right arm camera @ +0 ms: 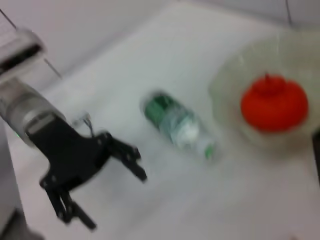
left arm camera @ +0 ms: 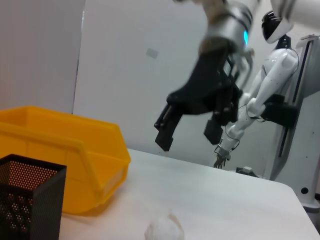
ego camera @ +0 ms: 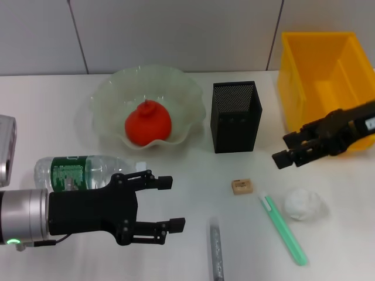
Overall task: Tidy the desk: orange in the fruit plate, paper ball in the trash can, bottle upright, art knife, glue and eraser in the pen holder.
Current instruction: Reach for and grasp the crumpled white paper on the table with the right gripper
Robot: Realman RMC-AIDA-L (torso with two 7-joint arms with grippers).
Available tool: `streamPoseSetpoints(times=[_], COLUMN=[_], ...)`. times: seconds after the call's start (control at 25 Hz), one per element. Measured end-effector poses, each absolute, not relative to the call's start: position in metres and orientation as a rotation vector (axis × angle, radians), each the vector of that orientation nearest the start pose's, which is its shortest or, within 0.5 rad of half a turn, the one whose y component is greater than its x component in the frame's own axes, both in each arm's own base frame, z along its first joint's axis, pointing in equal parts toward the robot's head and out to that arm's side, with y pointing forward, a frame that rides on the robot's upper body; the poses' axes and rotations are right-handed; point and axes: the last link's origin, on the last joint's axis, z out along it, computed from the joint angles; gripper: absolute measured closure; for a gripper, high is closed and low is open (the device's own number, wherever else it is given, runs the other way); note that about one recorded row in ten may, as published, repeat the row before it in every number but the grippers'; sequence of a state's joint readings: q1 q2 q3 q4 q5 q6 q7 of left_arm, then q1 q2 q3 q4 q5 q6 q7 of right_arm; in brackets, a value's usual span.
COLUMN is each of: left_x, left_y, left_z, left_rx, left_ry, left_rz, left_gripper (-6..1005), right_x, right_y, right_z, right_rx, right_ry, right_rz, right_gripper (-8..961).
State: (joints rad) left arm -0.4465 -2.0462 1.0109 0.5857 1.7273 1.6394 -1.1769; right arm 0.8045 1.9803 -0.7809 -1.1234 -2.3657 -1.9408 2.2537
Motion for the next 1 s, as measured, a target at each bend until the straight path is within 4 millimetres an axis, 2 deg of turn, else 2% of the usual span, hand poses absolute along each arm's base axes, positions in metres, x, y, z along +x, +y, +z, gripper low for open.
streamPoseSetpoints(times=[0.04,0.16,0.2,0.36,0.56,0.6,1.0], left_x=[-0.254,-0.254,-0.255,-0.255,-0.254,-0.254,-0.253], left_y=[0.291,0.291,0.291,0.292,0.293,0.293,0.294], left_z=[-0.023,-0.023,-0.023,-0.022,-0.022,-0.022,-0.020], left_rx=[-2.882,-2.877,-2.874,-2.863,-2.860,-2.860,-2.851], left_ry=[-0.366,-0.368,-0.370,-0.375,-0.372,-0.372,-0.360], left_rz=[-0.857,-0.858,-0.860,-0.867,-0.871,-0.871,-0.881], left_gripper=[142,143,143,143,144,144,145], right_x=[0.163,0.154,0.154,0.160,0.171,0.176,0.192], right_y=[0.369,0.383,0.387,0.393,0.394,0.391,0.387], right_z=[0.082,0.084,0.083,0.069,0.044,0.033,-0.001], right_rx=[-2.905,-2.831,-2.798,-2.744,-2.737,-2.737,-2.713], right_ry=[1.031,1.098,1.101,1.071,1.023,1.005,0.874], right_rz=[0.012,-0.301,-0.407,-0.617,-0.736,-0.776,-0.809], right_gripper=[182,182,182,183,183,183,185])
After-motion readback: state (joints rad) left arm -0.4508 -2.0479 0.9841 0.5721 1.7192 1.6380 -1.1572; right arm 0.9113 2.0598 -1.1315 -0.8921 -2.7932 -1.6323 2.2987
